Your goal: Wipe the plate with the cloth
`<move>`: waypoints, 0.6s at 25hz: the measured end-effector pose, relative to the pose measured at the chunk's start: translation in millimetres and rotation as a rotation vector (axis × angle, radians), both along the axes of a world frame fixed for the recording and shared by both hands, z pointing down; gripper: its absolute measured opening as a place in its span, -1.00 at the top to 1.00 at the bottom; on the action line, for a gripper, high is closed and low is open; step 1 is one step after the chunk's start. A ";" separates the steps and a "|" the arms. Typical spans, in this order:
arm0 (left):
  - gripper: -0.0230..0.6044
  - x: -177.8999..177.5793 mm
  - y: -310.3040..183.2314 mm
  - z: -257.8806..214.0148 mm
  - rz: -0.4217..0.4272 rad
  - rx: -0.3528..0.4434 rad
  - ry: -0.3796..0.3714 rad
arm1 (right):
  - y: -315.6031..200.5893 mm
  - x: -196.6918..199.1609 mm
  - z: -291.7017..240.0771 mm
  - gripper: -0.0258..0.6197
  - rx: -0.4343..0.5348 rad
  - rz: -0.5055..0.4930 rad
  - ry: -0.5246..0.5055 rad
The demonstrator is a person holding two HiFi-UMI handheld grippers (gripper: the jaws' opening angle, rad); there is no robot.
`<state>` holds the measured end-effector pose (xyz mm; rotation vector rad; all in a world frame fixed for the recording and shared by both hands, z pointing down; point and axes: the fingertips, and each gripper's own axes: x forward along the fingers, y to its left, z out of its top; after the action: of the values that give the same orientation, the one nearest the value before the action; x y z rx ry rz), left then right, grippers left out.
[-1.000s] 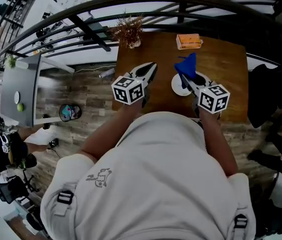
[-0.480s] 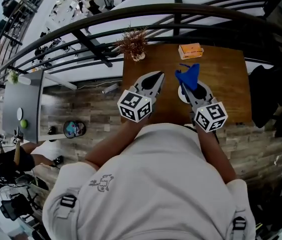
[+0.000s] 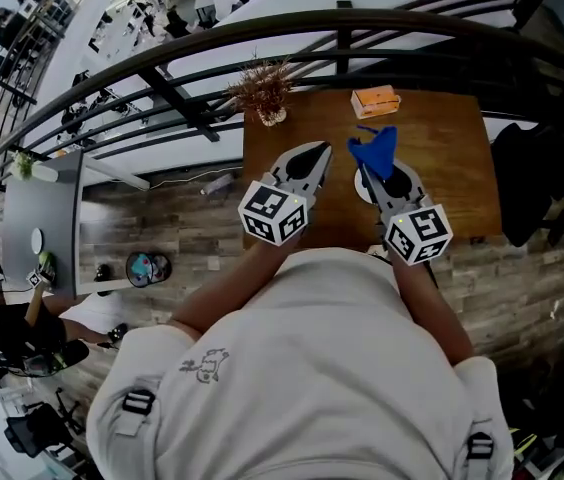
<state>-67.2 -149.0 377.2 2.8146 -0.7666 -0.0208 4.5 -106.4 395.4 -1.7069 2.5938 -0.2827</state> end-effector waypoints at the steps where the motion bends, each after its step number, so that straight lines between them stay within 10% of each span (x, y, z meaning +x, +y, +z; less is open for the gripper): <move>1: 0.91 0.5 0.8 1.3 0.004 0.001 0.000 | 0.4 0.1 -0.2 0.62 -0.002 0.002 -0.002; 15: 0.91 -1.1 -0.8 11.2 0.006 -0.005 -0.016 | -1.0 -0.6 2.0 0.62 0.002 0.015 -0.002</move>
<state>-68.3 -149.9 388.4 2.8156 -0.7612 0.0040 3.9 -107.4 397.4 -1.7234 2.5778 -0.2804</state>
